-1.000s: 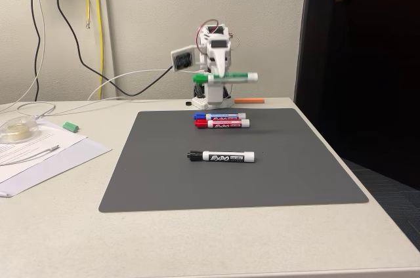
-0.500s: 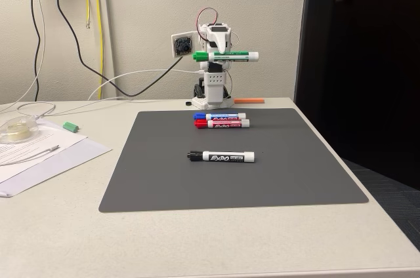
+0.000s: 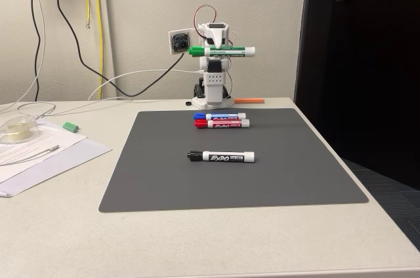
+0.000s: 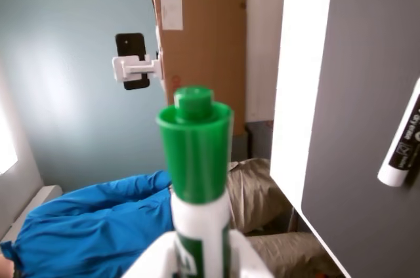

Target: Pick up the green marker.

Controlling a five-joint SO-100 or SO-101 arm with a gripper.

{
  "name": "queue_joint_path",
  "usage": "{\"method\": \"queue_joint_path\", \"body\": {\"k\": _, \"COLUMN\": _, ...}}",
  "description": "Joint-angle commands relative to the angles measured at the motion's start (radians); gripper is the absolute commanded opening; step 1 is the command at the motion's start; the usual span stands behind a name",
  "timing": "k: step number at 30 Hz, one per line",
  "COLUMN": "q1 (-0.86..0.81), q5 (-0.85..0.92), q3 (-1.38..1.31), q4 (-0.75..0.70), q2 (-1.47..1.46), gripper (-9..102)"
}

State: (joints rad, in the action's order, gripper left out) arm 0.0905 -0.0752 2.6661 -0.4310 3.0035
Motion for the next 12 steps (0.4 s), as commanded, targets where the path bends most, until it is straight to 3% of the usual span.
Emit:
{"method": "queue_joint_path", "body": {"k": 1, "q1": -0.002, "q5": -0.006, "q3": -0.101, "q4": 0.021, "q2": -0.063, "gripper": 0}}
{"method": "queue_joint_path", "body": {"k": 12, "q1": -0.005, "q5": -0.006, "q3": -0.104, "q4": 0.029, "q2": -0.064, "gripper": 0}}
